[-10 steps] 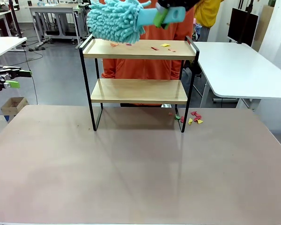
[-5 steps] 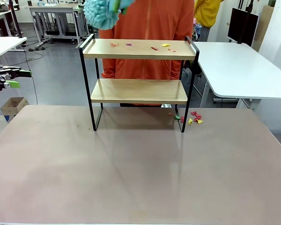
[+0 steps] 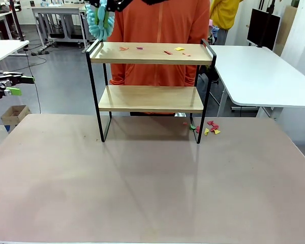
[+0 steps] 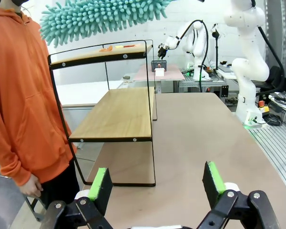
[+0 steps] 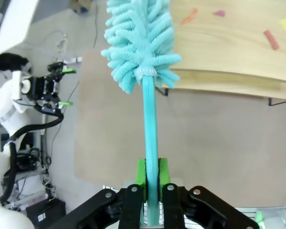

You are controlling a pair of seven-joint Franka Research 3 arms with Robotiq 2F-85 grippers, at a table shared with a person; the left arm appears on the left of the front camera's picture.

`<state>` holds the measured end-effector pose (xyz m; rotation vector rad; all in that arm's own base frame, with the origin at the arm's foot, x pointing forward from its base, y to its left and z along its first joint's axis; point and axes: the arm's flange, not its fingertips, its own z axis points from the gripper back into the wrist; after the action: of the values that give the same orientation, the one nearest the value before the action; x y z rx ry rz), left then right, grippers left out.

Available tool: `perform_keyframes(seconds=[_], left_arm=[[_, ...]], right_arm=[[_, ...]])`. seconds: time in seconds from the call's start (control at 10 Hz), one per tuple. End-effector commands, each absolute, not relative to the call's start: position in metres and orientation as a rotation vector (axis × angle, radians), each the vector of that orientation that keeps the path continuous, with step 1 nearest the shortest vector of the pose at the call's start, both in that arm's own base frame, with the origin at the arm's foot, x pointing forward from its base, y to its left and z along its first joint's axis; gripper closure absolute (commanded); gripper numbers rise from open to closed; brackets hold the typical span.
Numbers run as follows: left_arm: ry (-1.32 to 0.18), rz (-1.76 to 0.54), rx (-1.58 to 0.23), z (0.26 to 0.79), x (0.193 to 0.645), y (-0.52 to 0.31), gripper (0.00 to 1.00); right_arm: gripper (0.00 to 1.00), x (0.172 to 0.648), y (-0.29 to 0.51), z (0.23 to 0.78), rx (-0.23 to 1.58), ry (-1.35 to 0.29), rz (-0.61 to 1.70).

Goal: Clean the shelf.
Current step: Clean the specific section of the Shelf indicated by the human with the Duster.

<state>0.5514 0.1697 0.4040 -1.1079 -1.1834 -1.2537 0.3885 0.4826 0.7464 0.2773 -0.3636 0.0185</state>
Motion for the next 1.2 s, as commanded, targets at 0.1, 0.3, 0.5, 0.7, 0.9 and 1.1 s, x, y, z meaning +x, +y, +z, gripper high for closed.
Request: perform_keyframes(seconds=[0.1, 0.3, 0.5, 0.7, 0.9, 1.1], left_arm=[[-1.18, -1.258, -1.103, 0.407, 0.549, 0.167, 0.0], [-1.18, -1.258, -1.103, 0.407, 0.549, 0.167, 0.0], [-1.18, -1.258, -1.103, 0.407, 0.549, 0.167, 0.0], [-1.18, -1.258, -1.103, 0.407, 0.549, 0.167, 0.0], [-1.18, -1.258, -1.103, 0.407, 0.549, 0.167, 0.0], [-1.18, -1.258, -1.103, 0.407, 0.549, 0.167, 0.0]], right_arm=[[0.87, 0.396, 0.504, 0.756, 0.215, -0.397, -0.041], [0.87, 0.396, 0.508, 0.744, 0.2, -0.381, -0.038], [0.87, 0.401, 0.516, 0.726, 0.168, -0.329, -0.028], [0.87, 0.405, 0.523, 0.713, 0.17, -0.293, -0.014], [0.87, 0.401, 0.509, 0.698, 0.165, -0.301, 0.012], [0.87, 0.401, 0.509, 0.698, 0.165, -0.301, 0.012]])
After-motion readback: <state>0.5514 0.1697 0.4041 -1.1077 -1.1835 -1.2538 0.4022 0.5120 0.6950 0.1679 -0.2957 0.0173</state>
